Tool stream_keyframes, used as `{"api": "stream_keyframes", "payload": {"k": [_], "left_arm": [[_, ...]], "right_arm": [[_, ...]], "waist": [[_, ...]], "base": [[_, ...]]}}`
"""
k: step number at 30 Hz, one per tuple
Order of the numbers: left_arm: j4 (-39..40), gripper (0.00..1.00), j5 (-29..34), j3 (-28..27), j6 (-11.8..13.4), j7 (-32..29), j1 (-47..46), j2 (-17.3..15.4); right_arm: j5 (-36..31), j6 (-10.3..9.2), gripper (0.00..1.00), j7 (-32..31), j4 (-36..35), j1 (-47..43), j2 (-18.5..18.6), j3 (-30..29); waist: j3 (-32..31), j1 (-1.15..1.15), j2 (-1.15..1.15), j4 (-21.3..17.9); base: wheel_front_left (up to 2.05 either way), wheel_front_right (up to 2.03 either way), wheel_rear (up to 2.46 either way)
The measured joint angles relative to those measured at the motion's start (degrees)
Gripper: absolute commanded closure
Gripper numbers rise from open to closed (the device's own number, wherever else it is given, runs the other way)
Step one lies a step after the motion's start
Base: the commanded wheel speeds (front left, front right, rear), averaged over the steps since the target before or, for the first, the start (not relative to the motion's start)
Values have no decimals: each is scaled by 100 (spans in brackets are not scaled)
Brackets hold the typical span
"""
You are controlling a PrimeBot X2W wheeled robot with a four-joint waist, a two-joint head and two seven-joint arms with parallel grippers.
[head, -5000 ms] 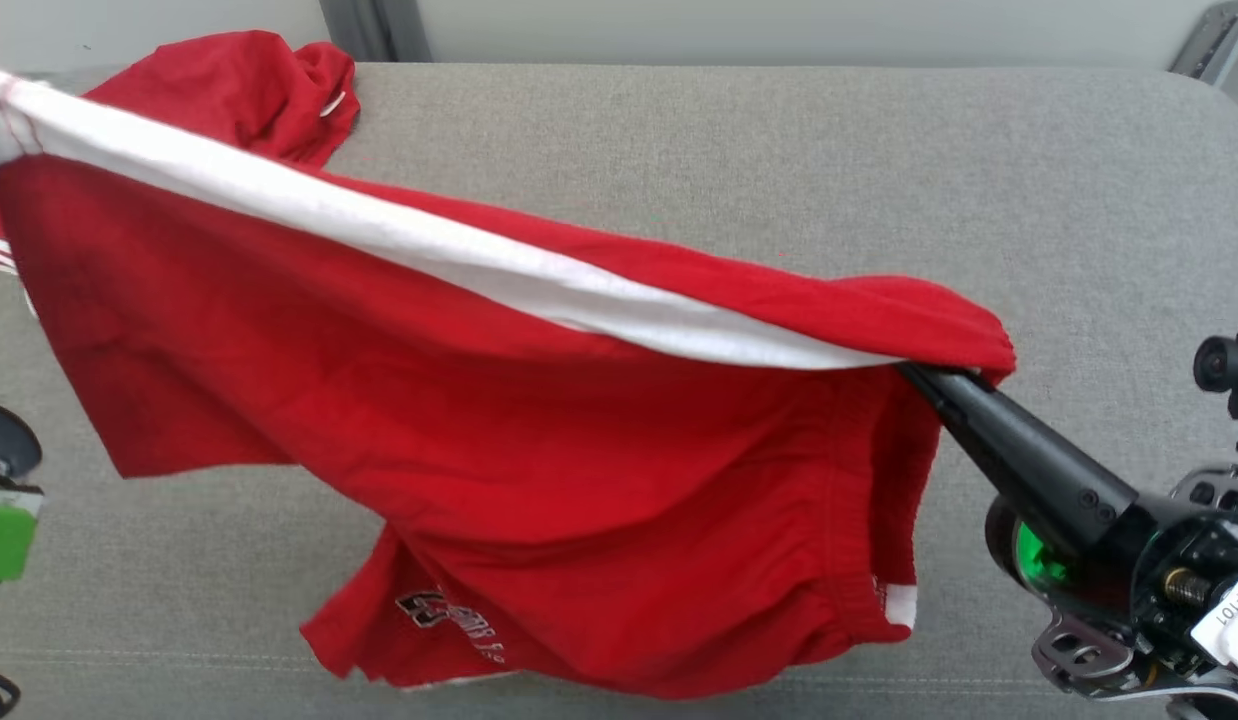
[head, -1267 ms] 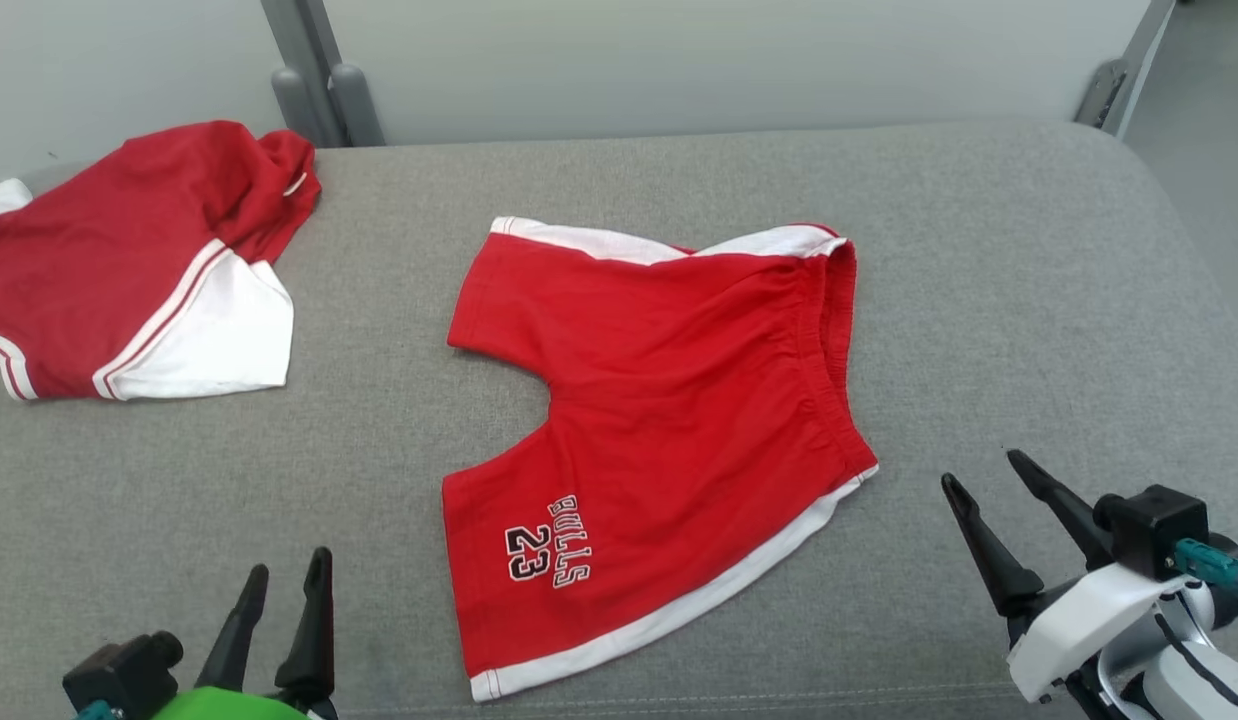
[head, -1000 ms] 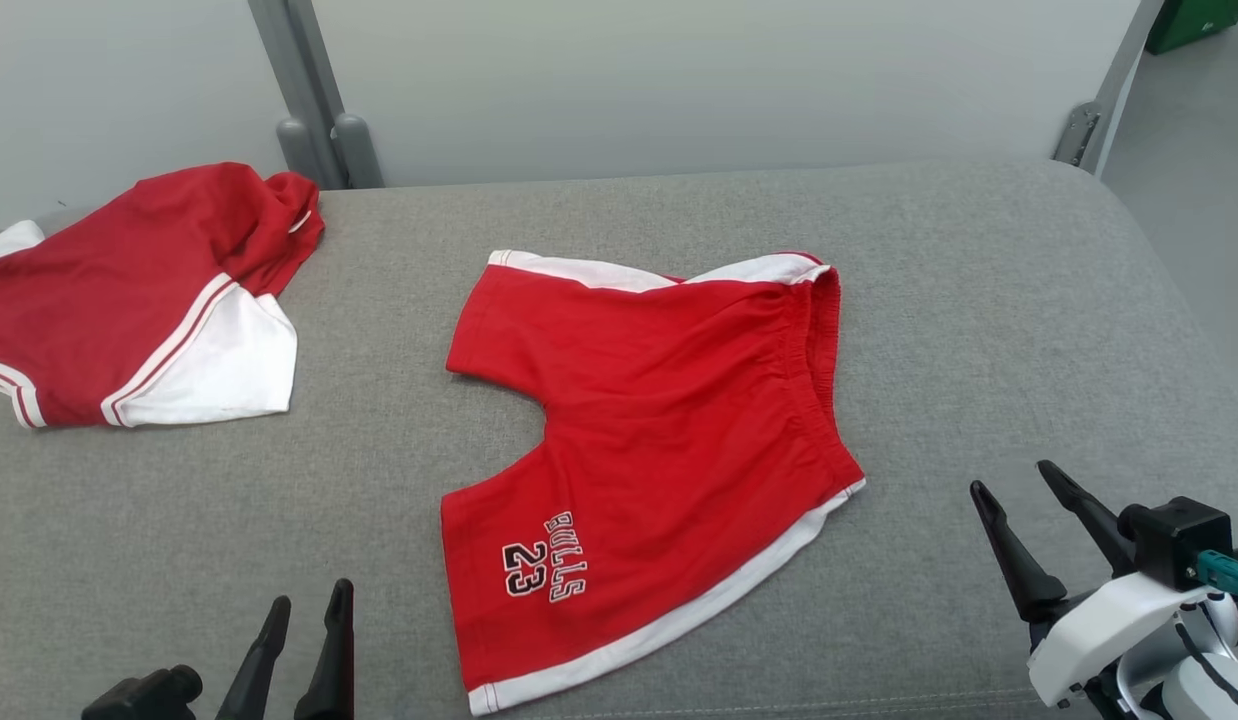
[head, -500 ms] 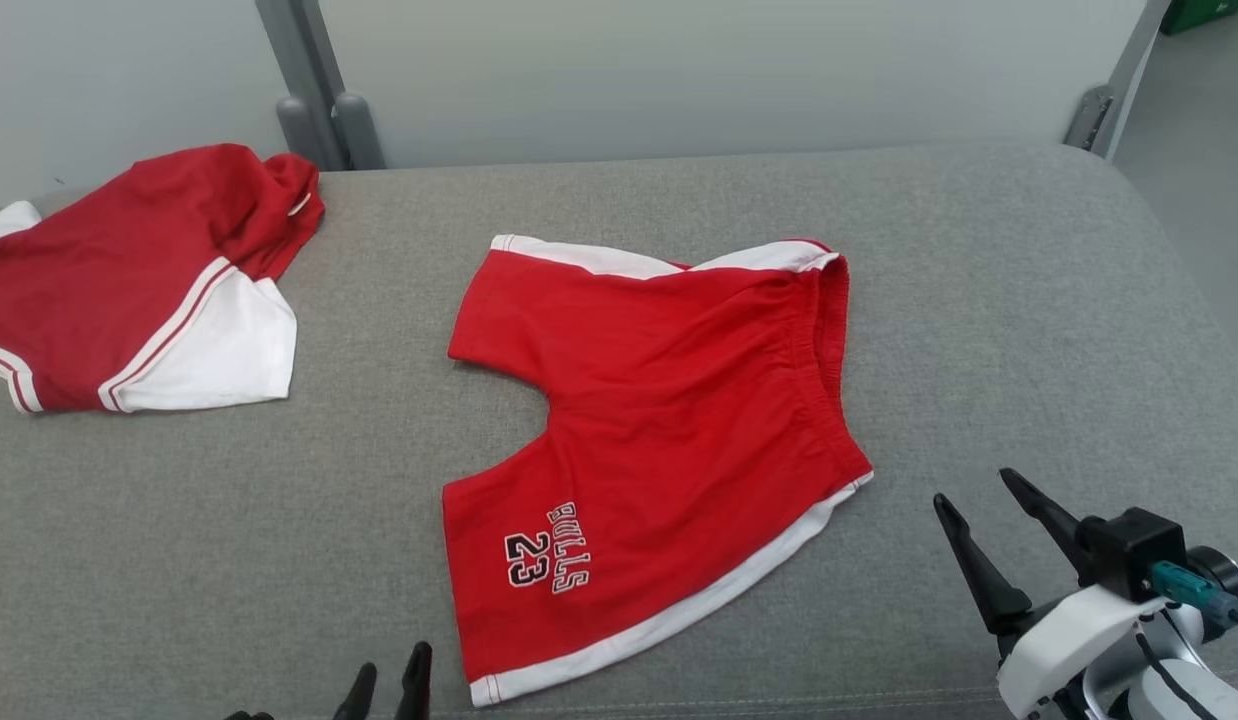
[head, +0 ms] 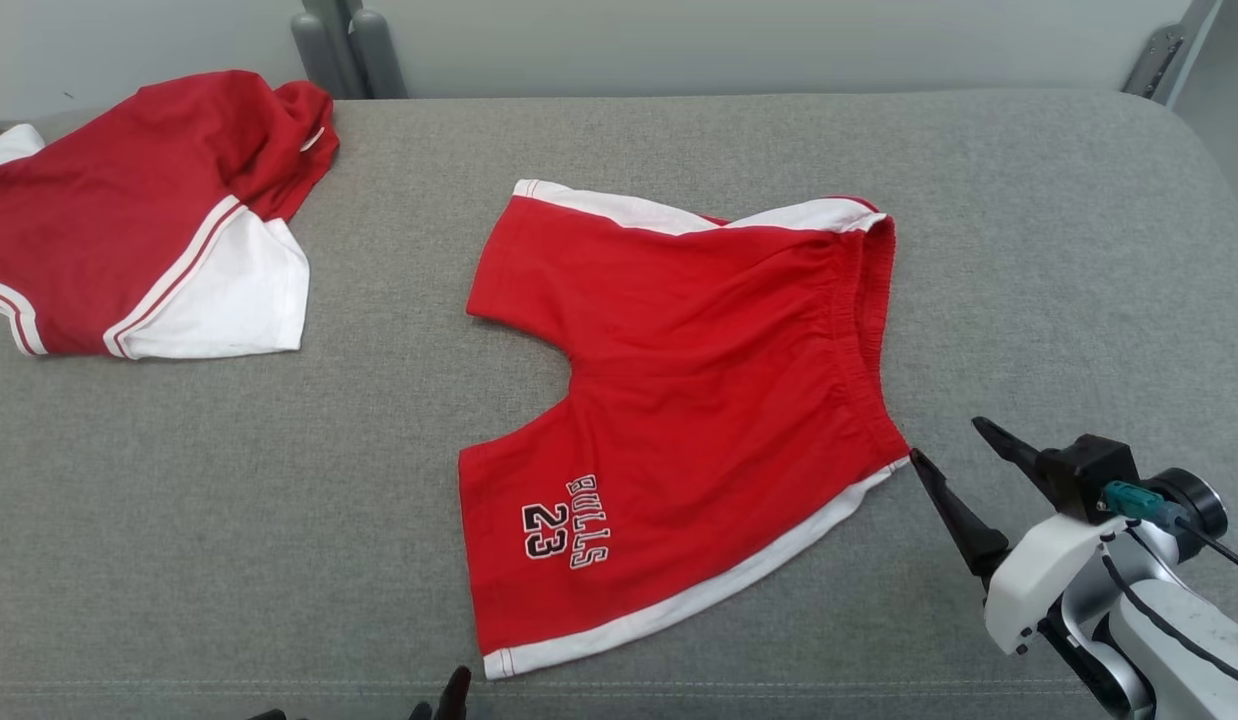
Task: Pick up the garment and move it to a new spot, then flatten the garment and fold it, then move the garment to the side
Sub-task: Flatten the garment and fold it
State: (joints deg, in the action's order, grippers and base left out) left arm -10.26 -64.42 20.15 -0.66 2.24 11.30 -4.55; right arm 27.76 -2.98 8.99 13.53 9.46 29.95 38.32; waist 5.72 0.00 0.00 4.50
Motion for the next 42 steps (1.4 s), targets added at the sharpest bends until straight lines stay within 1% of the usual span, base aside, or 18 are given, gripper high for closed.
{"api": "stream_keyframes", "payload": {"k": [2, 5, 10, 14, 17, 22, 24, 31, 42], "left_arm": [[-110, 0, -172, -9, 22, -119, 1, 5], [-171, 0, -356, -91, 19, -178, -9, 21], [-288, 0, -587, -100, -16, -296, -104, 30], [-367, 0, -628, -93, -125, -377, -253, 38], [-425, 0, -687, -34, -163, -468, -308, 49], [-572, 0, -694, 87, -187, -621, -319, 67], [-600, 0, -700, 90, -205, -623, -326, 67], [-667, 0, -701, 94, -283, -631, -483, 69], [-815, 0, -701, 267, -336, -730, -654, 112]], "right_arm": [[0, 43, 0, -4, 103, 99, -40, -1], [1, 49, 0, -4, 215, 149, -59, -9], [7, 149, 0, -4, 388, 219, -113, -16], [22, 196, 0, -2, 512, 278, -147, -15], [29, 221, 0, -2, 593, 324, -162, -14], [42, 248, 0, 3, 731, 353, -223, -5], [45, 299, 0, 4, 778, 369, -240, -3], [46, 326, 0, 16, 927, 448, -248, -4], [46, 381, 0, 63, 1106, 571, -258, -2]], "waist": [[6, 0, 0, 20], [-2, 0, 0, 24], [0, 0, 0, 13], [-1, 0, 0, -16], [-7, 0, 0, -43], [-15, 0, 0, -92], [-23, 0, 0, -112], [-12, 0, 0, -153], [54, 0, 0, -170]], "base": [[0, 0, 0], [0, 0, 0], [0, 0, 0], [0, 0, 0], [0, 0, 0], [0, 0, 0], [0, 0, 0], [0, 0, 0], [0, 0, 0]]}}
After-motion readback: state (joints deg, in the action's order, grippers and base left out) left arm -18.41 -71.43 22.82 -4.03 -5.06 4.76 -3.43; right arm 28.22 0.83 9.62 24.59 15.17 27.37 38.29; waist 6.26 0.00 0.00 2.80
